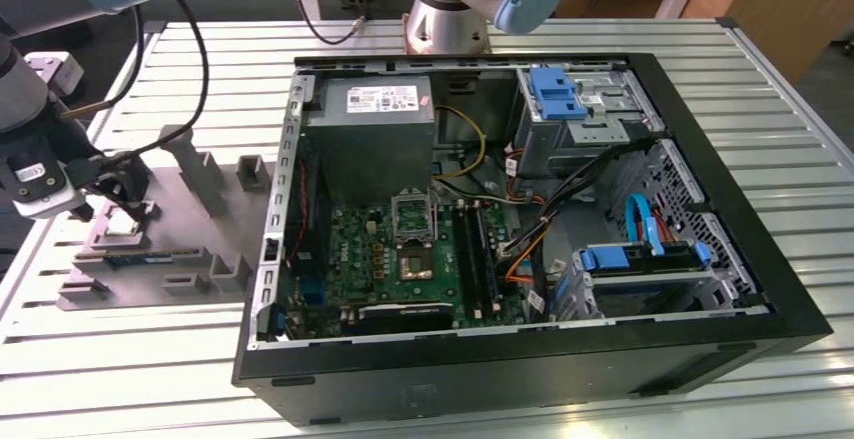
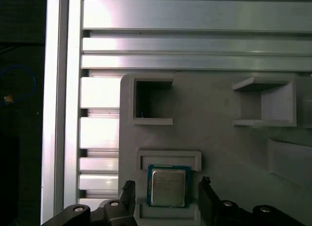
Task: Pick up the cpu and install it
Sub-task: 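Pick up the cpu and move it towards the insertion slot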
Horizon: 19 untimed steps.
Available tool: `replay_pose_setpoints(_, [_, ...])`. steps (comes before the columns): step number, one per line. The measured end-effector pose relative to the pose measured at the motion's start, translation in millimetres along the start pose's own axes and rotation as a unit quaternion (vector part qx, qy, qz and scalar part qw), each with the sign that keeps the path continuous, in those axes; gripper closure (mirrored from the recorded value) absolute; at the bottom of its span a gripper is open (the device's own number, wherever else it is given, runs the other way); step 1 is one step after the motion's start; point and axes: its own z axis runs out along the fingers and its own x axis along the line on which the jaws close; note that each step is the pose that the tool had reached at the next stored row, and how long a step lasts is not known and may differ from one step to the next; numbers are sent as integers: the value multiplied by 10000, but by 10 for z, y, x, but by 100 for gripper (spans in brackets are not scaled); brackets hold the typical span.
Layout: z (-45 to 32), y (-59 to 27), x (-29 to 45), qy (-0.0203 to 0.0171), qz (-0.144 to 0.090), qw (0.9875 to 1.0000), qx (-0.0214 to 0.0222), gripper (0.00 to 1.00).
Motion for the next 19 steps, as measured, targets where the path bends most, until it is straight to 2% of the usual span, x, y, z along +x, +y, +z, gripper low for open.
replay_pose_setpoints(1, [0, 0, 0, 0, 0, 10000, 0, 37])
replay_pose_setpoints(2, [1, 0, 0, 0, 0, 10000, 0, 44])
replay_pose_setpoints(13, [122, 1, 15, -5, 38, 10000, 0, 44])
replay_pose_setpoints(19, [149, 0, 16, -5, 40, 10000, 0, 44])
